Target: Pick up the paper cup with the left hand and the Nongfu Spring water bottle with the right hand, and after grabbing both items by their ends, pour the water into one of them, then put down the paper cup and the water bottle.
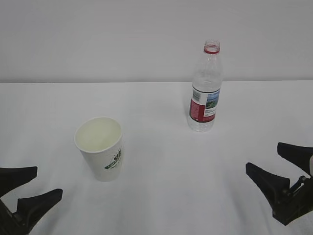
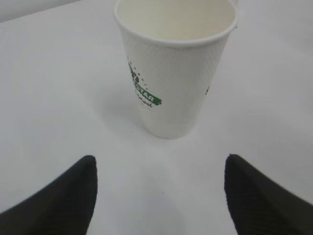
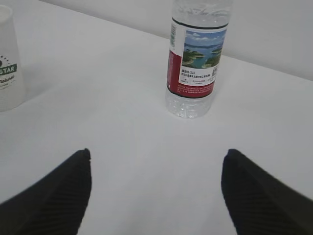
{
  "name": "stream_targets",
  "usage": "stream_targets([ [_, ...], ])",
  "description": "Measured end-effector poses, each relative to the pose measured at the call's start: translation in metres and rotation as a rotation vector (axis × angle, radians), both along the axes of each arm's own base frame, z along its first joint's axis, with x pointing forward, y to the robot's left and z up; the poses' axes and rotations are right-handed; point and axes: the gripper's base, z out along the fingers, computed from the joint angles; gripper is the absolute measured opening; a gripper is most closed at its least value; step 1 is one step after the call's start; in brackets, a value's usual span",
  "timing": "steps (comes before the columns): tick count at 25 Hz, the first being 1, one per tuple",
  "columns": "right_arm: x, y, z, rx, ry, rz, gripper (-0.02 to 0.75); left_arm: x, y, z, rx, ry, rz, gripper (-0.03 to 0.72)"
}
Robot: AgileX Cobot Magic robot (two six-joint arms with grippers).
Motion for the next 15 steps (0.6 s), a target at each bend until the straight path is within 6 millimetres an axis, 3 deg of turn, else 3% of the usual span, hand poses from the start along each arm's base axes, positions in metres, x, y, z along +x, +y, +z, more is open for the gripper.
stream_targets([
  [15,0.0093,-0.0007,0.0042,0.005,-0.030,-0.023,0.599,0.0000,0.0000,0.0000,0.000,0.000,0.000,0.569],
])
